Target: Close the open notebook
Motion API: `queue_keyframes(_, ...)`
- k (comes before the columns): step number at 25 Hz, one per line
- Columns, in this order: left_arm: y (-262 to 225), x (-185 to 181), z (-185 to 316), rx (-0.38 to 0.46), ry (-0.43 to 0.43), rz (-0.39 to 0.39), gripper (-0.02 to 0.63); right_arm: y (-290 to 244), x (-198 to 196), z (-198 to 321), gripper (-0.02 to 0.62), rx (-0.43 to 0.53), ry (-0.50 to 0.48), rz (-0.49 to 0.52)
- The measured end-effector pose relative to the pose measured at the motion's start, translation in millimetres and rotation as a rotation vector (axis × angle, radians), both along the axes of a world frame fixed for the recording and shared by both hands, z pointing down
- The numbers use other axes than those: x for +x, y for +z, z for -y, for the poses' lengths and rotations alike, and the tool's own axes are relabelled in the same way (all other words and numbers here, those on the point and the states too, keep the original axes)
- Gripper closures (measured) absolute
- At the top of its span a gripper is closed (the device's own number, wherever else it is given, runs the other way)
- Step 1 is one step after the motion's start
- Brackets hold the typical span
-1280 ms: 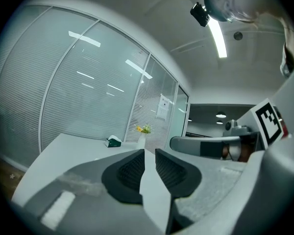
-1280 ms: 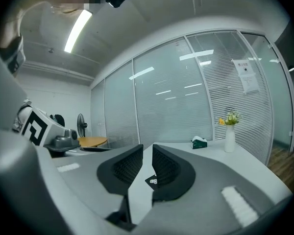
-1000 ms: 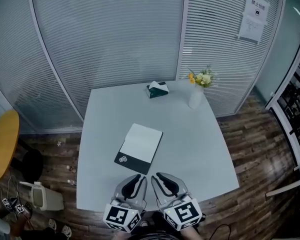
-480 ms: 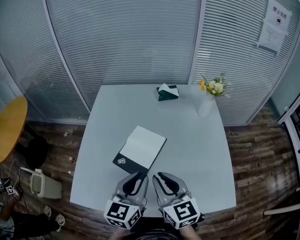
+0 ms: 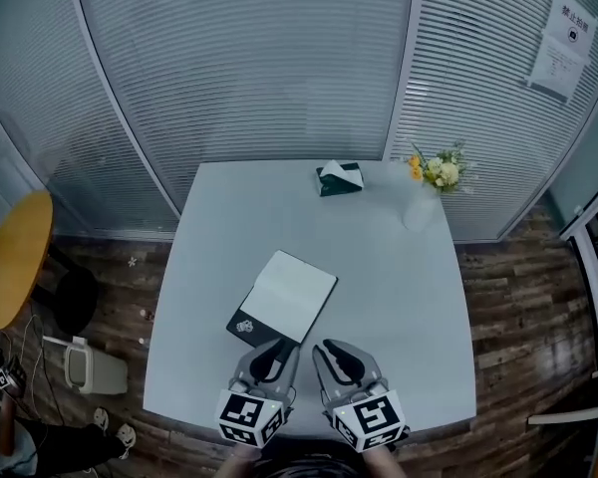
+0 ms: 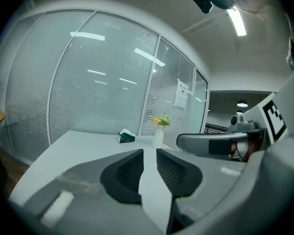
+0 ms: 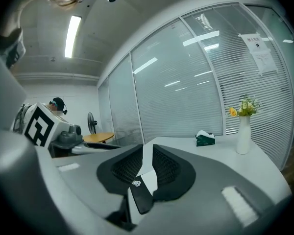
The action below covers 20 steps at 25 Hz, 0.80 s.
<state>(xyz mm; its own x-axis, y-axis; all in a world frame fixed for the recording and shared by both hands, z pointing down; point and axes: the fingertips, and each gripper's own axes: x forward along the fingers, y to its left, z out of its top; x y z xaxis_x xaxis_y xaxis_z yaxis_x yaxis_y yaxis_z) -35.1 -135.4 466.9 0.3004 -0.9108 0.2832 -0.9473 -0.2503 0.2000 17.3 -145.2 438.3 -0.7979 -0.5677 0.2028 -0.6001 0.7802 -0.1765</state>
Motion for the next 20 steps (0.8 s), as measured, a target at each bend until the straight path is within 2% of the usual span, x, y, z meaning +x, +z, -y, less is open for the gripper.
queue_keyframes(8, 44.8, -17.9, 22.3, -0.115, 0.048, -0.035, 0.521, 25.0, -11.2, 25.7, 0.532, -0.043, 0.063, -0.060)
queue_keyframes(15, 97.4, -21.4, 33.1, -0.220, 0.104, -0.028, 0.518, 46.7, -9.1, 26.9, 0.526, -0.096, 0.113, -0.098)
queue_keyframes(20, 140.6, -24.8, 38.8, -0.307, 0.112, -0.005, 0.511, 62.1, -8.2, 29.7, 0.523, -0.127, 0.123, -0.129)
